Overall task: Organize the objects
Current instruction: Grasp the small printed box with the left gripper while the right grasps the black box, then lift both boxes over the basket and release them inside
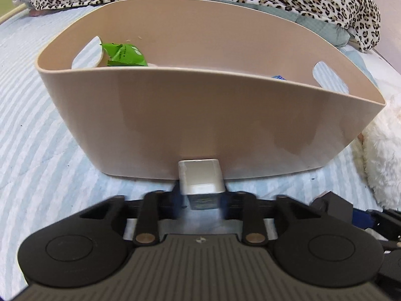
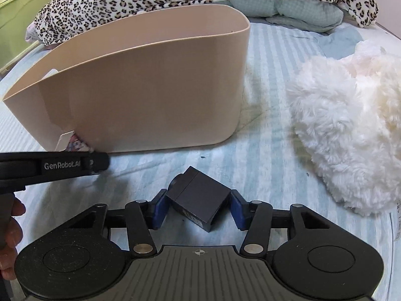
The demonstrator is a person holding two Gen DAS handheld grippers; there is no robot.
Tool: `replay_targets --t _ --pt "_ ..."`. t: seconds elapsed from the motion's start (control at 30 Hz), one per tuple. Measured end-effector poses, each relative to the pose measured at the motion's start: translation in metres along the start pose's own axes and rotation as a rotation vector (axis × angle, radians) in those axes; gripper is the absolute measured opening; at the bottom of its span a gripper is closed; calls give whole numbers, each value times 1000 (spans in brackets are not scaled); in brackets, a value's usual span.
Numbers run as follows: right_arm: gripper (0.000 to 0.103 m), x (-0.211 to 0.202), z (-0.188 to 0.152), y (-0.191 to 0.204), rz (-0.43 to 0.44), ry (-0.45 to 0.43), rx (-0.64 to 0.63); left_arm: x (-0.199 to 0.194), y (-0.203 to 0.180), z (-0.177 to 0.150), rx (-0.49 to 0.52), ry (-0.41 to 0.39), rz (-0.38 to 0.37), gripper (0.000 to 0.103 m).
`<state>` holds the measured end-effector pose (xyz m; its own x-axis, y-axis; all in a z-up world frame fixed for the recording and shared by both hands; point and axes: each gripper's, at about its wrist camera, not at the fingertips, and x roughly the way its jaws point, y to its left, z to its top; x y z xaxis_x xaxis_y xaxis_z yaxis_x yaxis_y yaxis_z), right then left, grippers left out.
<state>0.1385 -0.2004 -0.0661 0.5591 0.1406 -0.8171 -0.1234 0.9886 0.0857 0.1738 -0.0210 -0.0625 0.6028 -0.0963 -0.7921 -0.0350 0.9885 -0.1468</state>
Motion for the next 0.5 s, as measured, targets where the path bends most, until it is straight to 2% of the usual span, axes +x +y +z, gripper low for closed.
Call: replay_targets --t 0.1,0.2,0.5 --pt "48 -2 -1 1 2 -5 0 -4 5 -2 -9 -11 -11 25" --pt "48 -6 2 2 9 -16 0 -13 5 -5 29 -30 1 25" --pt "48 -38 4 16 17 -88 -30 -47 16 -6 54 -74 -30 25"
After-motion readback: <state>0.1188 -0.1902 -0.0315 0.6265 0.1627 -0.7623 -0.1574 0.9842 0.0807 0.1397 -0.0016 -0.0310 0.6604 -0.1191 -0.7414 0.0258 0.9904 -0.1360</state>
